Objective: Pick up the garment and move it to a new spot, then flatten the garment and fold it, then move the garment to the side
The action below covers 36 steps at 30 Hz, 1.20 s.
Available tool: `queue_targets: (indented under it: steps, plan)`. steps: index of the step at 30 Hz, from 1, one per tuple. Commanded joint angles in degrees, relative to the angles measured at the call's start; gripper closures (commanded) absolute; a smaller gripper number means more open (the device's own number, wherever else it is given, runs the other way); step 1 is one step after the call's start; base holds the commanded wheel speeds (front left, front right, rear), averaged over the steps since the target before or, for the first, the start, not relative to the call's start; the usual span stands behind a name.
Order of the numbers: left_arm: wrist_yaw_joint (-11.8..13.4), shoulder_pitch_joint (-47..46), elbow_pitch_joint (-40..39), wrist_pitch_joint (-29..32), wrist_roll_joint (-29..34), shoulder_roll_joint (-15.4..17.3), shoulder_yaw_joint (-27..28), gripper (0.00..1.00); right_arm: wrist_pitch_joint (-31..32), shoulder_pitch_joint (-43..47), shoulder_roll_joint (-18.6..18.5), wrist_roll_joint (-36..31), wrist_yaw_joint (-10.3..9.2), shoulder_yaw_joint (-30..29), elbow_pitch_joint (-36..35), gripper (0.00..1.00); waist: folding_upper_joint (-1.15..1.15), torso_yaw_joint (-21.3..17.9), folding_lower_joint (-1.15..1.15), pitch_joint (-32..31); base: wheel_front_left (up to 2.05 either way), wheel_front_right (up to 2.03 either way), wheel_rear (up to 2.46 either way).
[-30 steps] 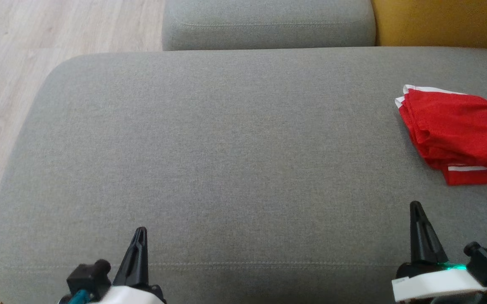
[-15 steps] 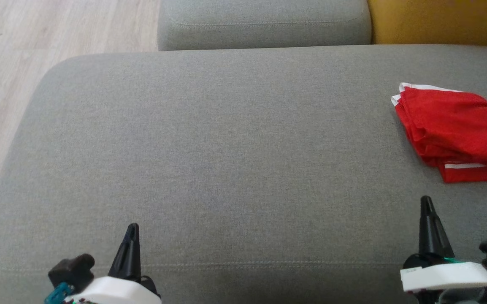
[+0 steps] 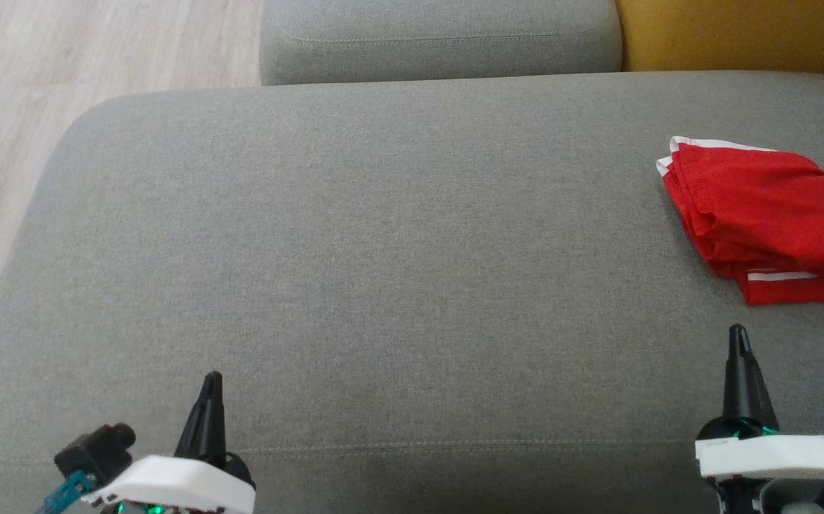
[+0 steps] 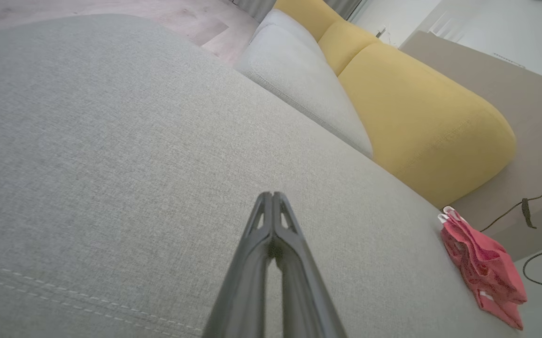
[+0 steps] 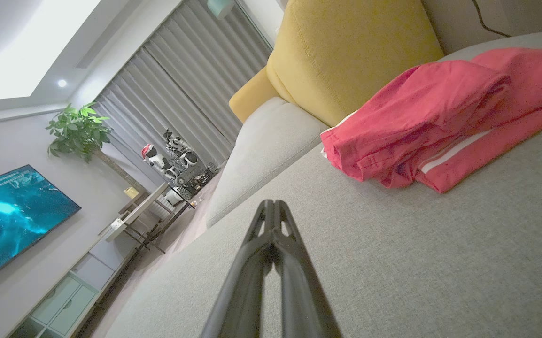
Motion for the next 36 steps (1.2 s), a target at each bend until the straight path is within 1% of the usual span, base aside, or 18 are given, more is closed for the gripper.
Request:
queue_targets:
  steps: [1,36]
  plan:
    - [-0.5,-3.3,-1.5,0.2,-1.7,0.9,1.3,1.0,0.4,-2.7,-1.1,1.9,0.08,0.1,-1.8,1.0,0.0,-0.1,0.0,0.0,0.0,0.0,0.0]
    - [-3.5,-7.5,1.1,5.6,-25.6,1.2,6.0,1.0,5.8,-5.5,-1.4,26.2,0.13,-2.5,-1.4,1.0,0.0,-1.7,0.0,0.4,0.0,0.0,0.0]
